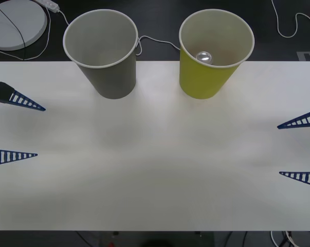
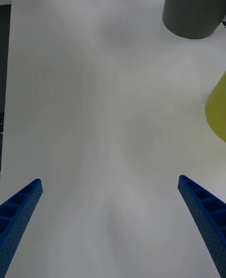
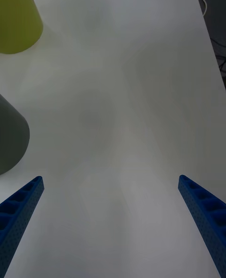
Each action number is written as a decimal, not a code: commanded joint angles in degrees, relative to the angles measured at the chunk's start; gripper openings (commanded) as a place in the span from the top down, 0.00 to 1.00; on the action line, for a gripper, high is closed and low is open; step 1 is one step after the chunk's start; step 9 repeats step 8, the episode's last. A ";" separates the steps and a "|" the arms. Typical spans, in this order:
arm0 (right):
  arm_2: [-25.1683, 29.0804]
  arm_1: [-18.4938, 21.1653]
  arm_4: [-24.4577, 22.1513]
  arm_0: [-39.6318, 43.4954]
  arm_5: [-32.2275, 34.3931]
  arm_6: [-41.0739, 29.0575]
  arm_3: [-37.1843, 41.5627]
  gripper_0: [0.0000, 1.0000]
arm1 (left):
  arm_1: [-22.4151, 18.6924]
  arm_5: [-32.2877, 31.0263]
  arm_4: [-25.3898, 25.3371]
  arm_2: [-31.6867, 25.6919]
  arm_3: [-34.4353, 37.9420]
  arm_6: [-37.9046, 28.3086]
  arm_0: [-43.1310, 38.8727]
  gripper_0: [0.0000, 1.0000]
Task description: Put the can into the green bin and the plastic bottle into the gray bin
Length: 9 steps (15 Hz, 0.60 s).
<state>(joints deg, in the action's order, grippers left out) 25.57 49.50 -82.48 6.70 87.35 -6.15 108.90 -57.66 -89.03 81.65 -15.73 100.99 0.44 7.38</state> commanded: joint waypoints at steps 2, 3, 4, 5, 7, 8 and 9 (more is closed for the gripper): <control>0.18 -0.28 -0.14 0.68 -0.16 1.14 -0.01 0.00 | 0.00 0.00 0.00 0.00 0.00 0.00 0.00 0.00; 0.36 -0.37 -0.14 0.68 -0.16 1.31 -0.01 0.00 | 0.00 0.00 0.00 0.00 0.00 0.00 0.00 0.00; 0.36 -0.37 -0.14 0.68 -0.16 1.31 -0.01 0.00 | 0.00 0.00 0.00 0.00 0.00 0.00 0.00 0.00; 0.36 -0.37 -0.14 0.68 -0.16 1.31 -0.01 0.00 | 0.00 0.00 0.00 0.00 0.00 0.00 0.00 0.00; 0.36 -0.37 -0.14 0.68 -0.16 1.31 -0.01 0.00 | 0.00 0.00 0.00 0.00 0.00 0.00 0.00 0.00; 0.36 -0.37 -0.14 0.68 -0.16 1.31 -0.01 0.00 | 0.00 0.00 0.00 0.00 0.00 0.00 0.00 0.00; 0.36 -0.37 -0.14 0.68 -0.16 1.31 -0.01 0.00 | 0.00 0.00 0.00 0.00 0.00 0.00 0.00 0.00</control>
